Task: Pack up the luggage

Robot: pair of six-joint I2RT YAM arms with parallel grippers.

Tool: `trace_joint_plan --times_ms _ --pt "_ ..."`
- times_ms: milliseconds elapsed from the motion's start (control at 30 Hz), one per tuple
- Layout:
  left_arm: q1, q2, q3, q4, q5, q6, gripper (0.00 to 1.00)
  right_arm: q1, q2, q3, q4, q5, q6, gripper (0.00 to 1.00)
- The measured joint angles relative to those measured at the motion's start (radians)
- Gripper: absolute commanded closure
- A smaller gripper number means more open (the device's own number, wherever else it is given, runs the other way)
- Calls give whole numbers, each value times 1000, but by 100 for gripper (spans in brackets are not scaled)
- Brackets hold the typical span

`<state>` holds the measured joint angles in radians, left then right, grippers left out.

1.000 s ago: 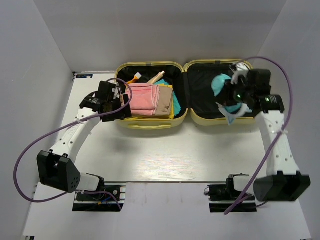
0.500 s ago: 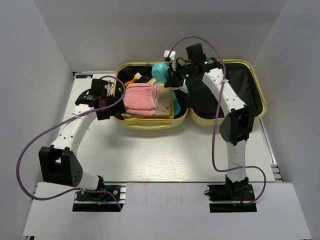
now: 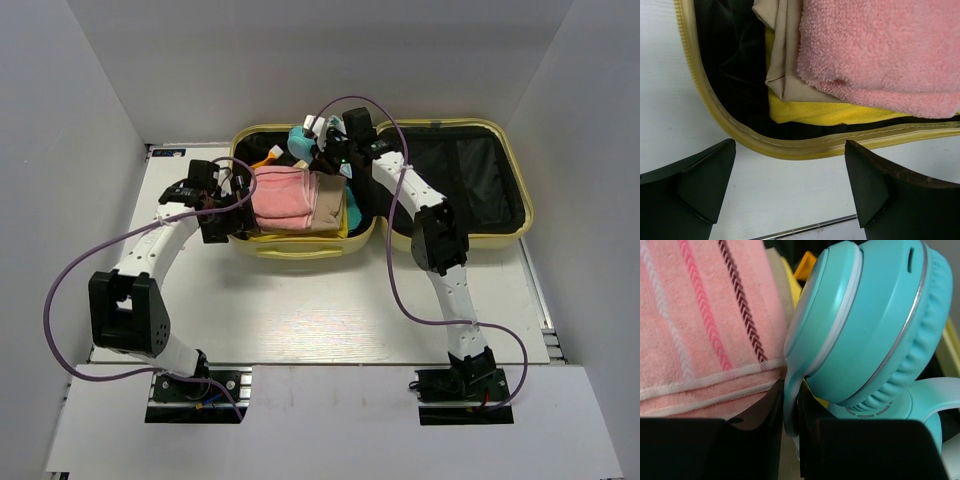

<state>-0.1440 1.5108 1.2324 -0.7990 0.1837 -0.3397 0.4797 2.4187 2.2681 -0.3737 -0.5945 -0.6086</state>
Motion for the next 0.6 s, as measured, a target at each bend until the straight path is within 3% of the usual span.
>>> trace_joint_plan --times_ms 67,100,133,300,467,500,533,567,600 --pt "4 14 0 0 12 2 0 1 0 1 35 10 5 86" --pt "7 20 0 0 16 3 0 1 0 2 46 13 8 77" --pt "12 24 0 1 20 2 0 3 1 2 51 14 11 73" --pt "47 45 23 -2 36 -3 0 12 1 -2 50 23 5 72" --pt "80 58 93 6 39 -10 0 23 -13 -27 40 20 11 60" --pt "85 58 105 9 39 -11 0 26 -28 -48 39 23 15 53" --pt "88 58 116 14 39 -13 0 31 -43 -66 41 26 27 17" --pt "89 58 123 16 39 -13 0 37 -58 -78 45 34 52 9" --pt "90 58 128 18 39 -14 0 44 -72 -88 66 53 68 9"
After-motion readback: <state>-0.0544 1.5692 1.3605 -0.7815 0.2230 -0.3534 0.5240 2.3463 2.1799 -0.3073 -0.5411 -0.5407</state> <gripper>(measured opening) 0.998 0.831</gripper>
